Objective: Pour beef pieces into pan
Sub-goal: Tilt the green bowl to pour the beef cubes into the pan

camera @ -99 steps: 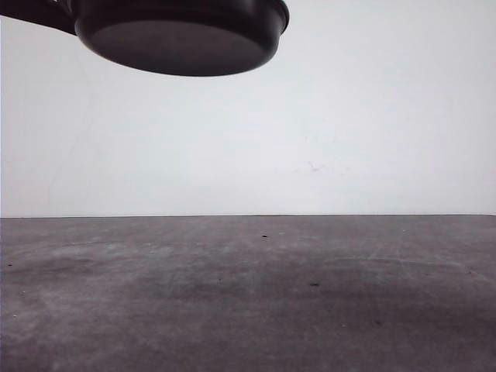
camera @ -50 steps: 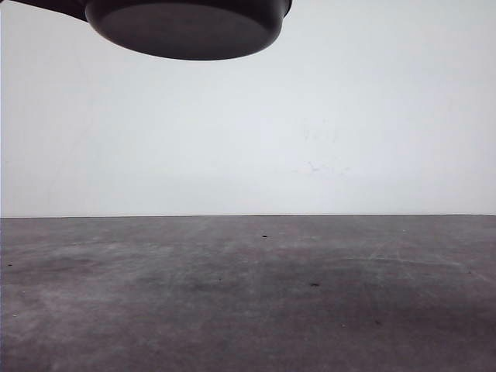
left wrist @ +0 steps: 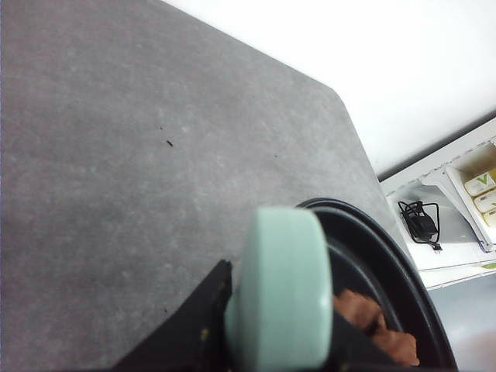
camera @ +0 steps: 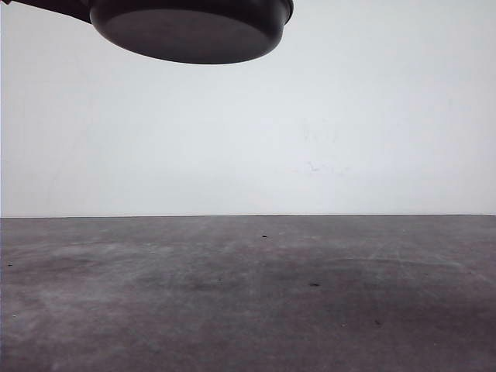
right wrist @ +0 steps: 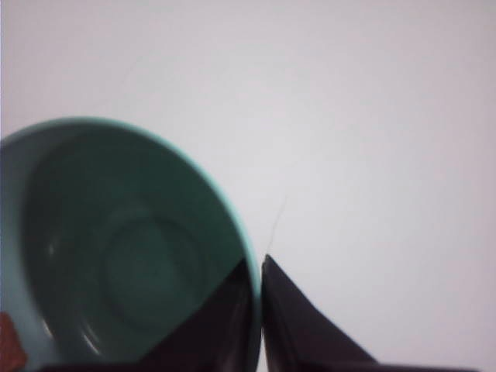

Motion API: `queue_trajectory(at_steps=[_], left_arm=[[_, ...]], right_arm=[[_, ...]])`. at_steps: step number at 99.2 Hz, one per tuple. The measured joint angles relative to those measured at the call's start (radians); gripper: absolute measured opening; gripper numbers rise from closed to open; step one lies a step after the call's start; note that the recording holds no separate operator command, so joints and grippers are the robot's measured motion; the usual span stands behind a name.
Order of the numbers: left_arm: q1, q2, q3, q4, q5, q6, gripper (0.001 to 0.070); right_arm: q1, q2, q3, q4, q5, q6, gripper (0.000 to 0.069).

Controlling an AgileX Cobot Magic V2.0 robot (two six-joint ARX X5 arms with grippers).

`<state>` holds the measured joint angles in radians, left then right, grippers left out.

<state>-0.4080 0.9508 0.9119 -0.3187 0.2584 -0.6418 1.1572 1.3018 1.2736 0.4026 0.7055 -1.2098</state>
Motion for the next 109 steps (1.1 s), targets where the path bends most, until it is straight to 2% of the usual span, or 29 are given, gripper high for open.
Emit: queue_trajectory(at_steps=[15, 26, 40, 54, 71, 87, 109], left_arm=[[0.0, 0.0, 0.0, -0.001, -0.001, 0.003, 0.0054], [0.0, 0.0, 0.0, -0.001, -0.001, 0.006, 0.0054], [0.0, 0.004, 0.0, 0.0, -0.001, 0.011, 0.0054], [0.0, 0.006, 0.0, 0.0, -0.002, 0.015, 0.0054], [0.0, 0.006, 0.0, 0.0, -0.004, 0.025, 0.0054], [0.003, 0.006, 0.0, 0.001, -0.019, 0.028, 0.0054], [0.005, 0.011, 0.0, 0.008, -0.02, 0.028, 0.0054]], right_arm=[[-0.001, -0.002, 0.0, -0.002, 0.013, 0.04, 0.0011], [-0.008, -0.002, 0.0, -0.008, 0.031, 0.121, 0.0011], [-0.035, -0.003, 0.0, -0.129, 0.043, 0.253, 0.0011], [-0.061, -0.003, -0.001, -0.216, 0.02, 0.325, 0.0011], [-0.074, -0.004, -0.001, -0.152, 0.01, 0.325, 0.0011], [-0.066, -0.005, -0.001, -0.051, 0.021, 0.24, 0.0011], [-0.071, -0.006, -0.001, -0.067, 0.023, 0.185, 0.0011]])
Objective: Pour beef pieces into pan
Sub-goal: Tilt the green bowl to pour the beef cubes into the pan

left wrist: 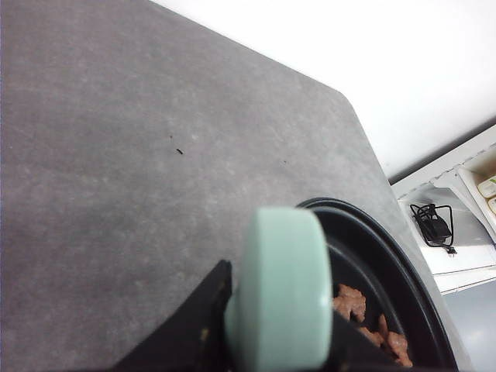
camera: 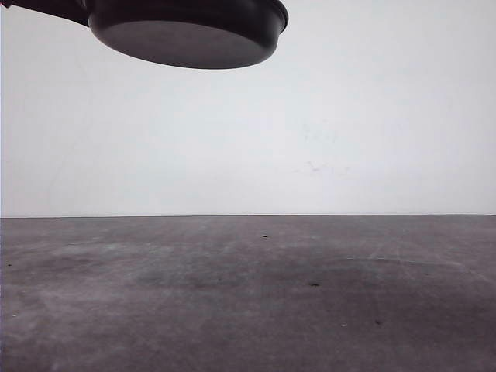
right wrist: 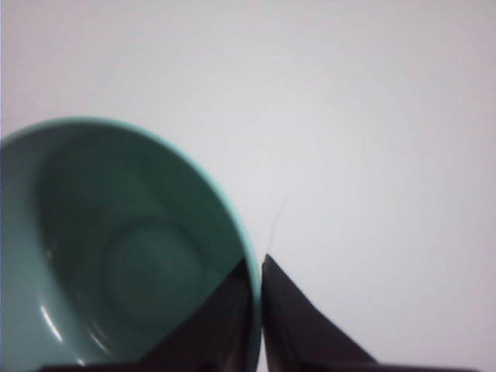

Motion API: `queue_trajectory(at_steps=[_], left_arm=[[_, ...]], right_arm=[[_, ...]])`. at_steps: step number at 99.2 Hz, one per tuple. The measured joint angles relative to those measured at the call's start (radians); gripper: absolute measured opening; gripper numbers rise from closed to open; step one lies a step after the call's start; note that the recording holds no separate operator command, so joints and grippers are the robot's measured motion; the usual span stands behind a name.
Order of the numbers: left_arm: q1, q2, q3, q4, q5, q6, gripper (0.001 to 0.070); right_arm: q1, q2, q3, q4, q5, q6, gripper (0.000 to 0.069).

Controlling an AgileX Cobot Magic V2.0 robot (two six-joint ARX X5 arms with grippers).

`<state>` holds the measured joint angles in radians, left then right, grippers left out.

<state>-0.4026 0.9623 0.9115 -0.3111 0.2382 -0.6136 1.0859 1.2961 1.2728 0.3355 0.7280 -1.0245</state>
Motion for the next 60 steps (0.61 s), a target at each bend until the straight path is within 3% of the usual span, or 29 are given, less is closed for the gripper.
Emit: queue_trajectory(at_steps=[36, 51, 60], left_arm=[[0.006, 0.001, 0.0, 0.002, -0.003, 0.0, 0.0054], [0.008, 0.002, 0.0, 0.015, 0.005, 0.0, 0.0054], [0.008, 0.002, 0.0, 0.009, 0.01, 0.0, 0.0054]], right_arm=[[0.007, -0.006, 0.0, 0.085, -0.073, -0.05, 0.0011], [0.006, -0.01, 0.0, 0.086, -0.047, -0.066, 0.0011], [0.006, -0.023, 0.0, 0.085, -0.006, -0.016, 0.0011]])
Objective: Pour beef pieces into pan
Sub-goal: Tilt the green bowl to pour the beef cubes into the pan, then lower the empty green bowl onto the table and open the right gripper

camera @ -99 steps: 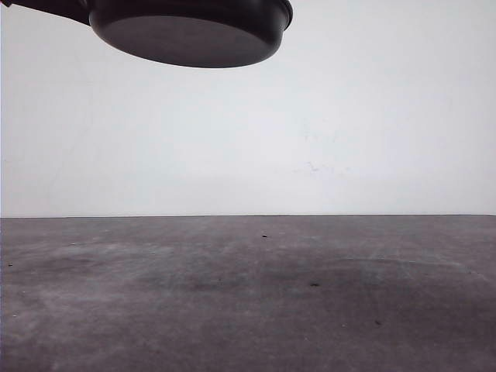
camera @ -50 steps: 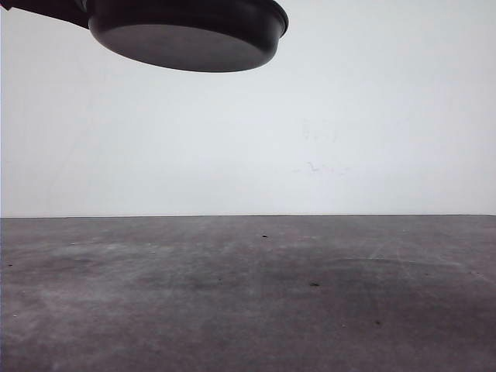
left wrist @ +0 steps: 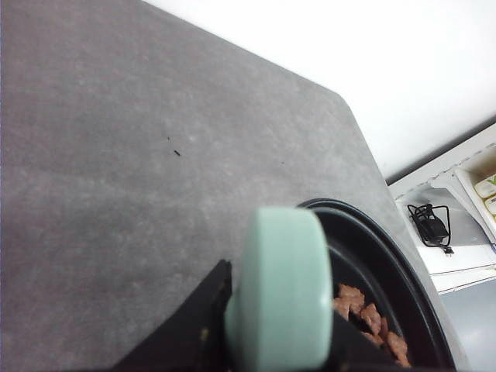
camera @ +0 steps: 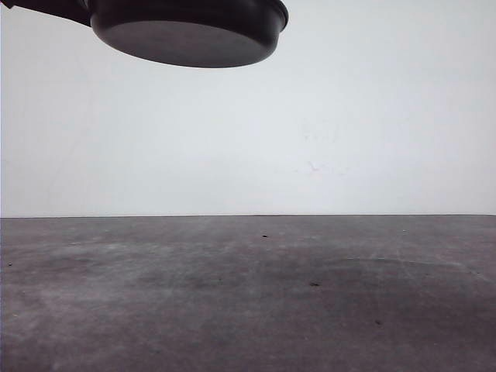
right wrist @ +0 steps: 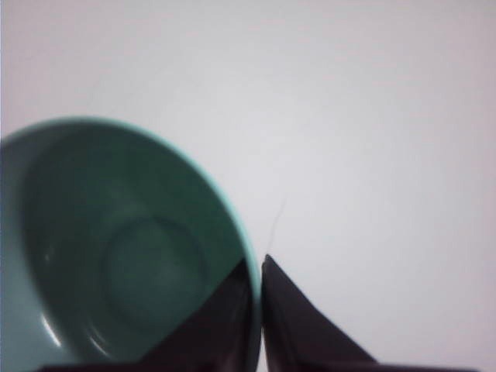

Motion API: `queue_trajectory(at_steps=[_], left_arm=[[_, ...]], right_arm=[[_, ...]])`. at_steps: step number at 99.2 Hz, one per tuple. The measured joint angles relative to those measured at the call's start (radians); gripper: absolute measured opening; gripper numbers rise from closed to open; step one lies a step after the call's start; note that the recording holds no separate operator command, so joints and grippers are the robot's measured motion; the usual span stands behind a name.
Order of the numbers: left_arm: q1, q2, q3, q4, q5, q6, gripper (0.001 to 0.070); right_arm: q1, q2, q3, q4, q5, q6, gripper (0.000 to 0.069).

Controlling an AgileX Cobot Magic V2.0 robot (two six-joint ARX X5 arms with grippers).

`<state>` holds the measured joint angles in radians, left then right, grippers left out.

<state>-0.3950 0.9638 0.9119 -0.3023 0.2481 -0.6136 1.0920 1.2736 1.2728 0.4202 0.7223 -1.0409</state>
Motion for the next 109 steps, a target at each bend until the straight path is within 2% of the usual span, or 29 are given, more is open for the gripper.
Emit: queue_trajectory(at_steps=[10, 16, 21, 28, 38, 43, 48, 55, 60, 81, 88, 99, 109], left_arm=[[0.0, 0.0, 0.0, -0.006, 0.005, 0.0, 0.0054], [0.0, 0.0, 0.0, -0.021, 0.012, 0.0, 0.0054], [0.0, 0.0, 0.0, -0.032, 0.013, 0.0, 0.0054], [0.0, 0.0, 0.0, -0.038, 0.013, 0.001, 0.0054], [0.0, 0.0, 0.0, -0.038, 0.021, 0.006, 0.0054], [0.0, 0.0, 0.0, -0.038, 0.028, 0.011, 0.0054], [-0.003, 0.0, 0.0, -0.038, 0.031, 0.013, 0.0054], [-0.008, 0.0, 0.0, -0.038, 0.032, 0.017, 0.0054], [-0.01, 0.0, 0.0, -0.038, 0.033, 0.019, 0.0054], [-0.022, 0.0, 0.0, -0.039, 0.038, 0.026, 0.0054], [-0.023, 0.0, 0.0, -0.039, 0.039, 0.027, 0.0054], [-0.026, 0.0, 0.0, -0.042, 0.04, 0.028, 0.0054], [-0.032, 0.0, 0.0, -0.042, 0.04, 0.03, 0.0054]], right_arm=[[-0.032, -0.026, 0.0, -0.1, 0.112, 0.129, 0.0011], [-0.095, -0.058, 0.0, -0.257, 0.102, 0.252, 0.0011], [-0.182, -0.087, 0.0, -0.42, 0.048, 0.388, 0.0011], [-0.324, -0.117, 0.0, -0.666, -0.093, 0.62, 0.0011], [-0.558, -0.098, 0.001, -0.999, -0.372, 0.962, 0.0011], [-0.678, -0.06, -0.017, -1.104, -0.53, 1.08, 0.0011], [-0.781, -0.013, -0.06, -1.147, -0.687, 1.154, 0.0011], [-0.888, 0.048, -0.14, -1.136, -0.868, 1.218, 0.0011], [-0.927, 0.076, -0.201, -1.118, -0.929, 1.25, 0.0011], [-0.933, 0.082, -0.39, -0.959, -0.929, 1.283, 0.0011], [-0.93, 0.082, -0.441, -0.92, -0.902, 1.294, 0.0011], [-0.93, 0.083, -0.462, -0.912, -0.827, 1.315, 0.0011], [-0.934, 0.083, -0.462, -0.884, -0.819, 1.326, 0.0011]])
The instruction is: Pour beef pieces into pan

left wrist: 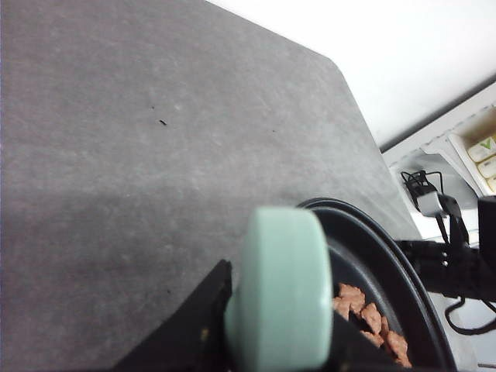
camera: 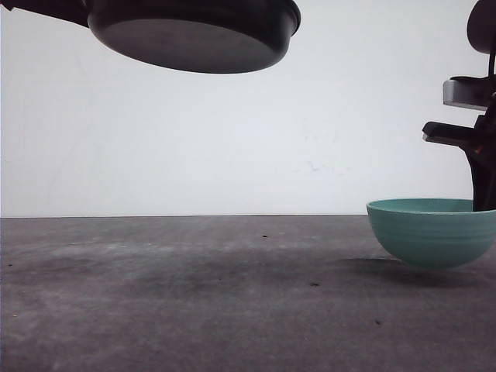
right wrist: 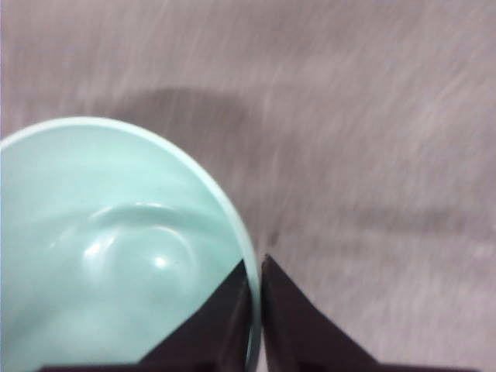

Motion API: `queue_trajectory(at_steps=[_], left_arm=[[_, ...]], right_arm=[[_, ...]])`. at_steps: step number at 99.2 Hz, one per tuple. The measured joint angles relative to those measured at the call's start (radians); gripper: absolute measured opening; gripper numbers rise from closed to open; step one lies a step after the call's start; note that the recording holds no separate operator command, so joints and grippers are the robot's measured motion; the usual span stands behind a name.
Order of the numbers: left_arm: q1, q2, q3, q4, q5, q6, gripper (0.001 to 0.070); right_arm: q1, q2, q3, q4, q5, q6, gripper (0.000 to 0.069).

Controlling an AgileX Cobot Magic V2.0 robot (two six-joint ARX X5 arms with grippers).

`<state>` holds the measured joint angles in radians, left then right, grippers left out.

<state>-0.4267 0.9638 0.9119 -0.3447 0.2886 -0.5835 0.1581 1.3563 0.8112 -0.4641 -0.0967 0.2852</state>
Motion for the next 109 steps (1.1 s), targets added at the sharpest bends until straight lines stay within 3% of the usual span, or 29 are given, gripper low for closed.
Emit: queue_trajectory(at_steps=[22, 47, 53, 70, 92, 103, 109], left_arm=[[-0.001, 0.0, 0.0, 0.0, -0.003, 0.002, 0.0054], [-0.001, 0.0, 0.0, 0.0, -0.004, 0.01, 0.0054], [-0.001, 0.0, 0.0, 0.0, -0.003, 0.012, 0.0054], [-0.001, 0.0, 0.0, -0.003, -0.003, 0.014, 0.0054], [-0.001, 0.0, 0.0, -0.005, -0.003, 0.023, 0.0054], [-0.001, 0.005, 0.0, 0.001, -0.005, 0.027, 0.0054], [-0.001, 0.022, 0.0, 0.015, -0.005, 0.03, 0.0054]], right_arm=[[0.008, 0.0, 0.0, 0.0, -0.058, 0.001, 0.0011], [0.017, 0.0, 0.0, -0.006, -0.058, 0.001, 0.0018], [0.017, 0.0, 0.0, -0.007, -0.058, 0.001, 0.0057], [0.017, 0.0, 0.0, -0.019, -0.059, 0.001, 0.0256], [0.009, -0.05, 0.015, -0.064, -0.014, -0.001, 0.0387], [0.004, -0.149, 0.101, -0.113, 0.043, -0.021, 0.0413], [0.002, -0.223, 0.167, -0.122, 0.061, -0.027, 0.0355]])
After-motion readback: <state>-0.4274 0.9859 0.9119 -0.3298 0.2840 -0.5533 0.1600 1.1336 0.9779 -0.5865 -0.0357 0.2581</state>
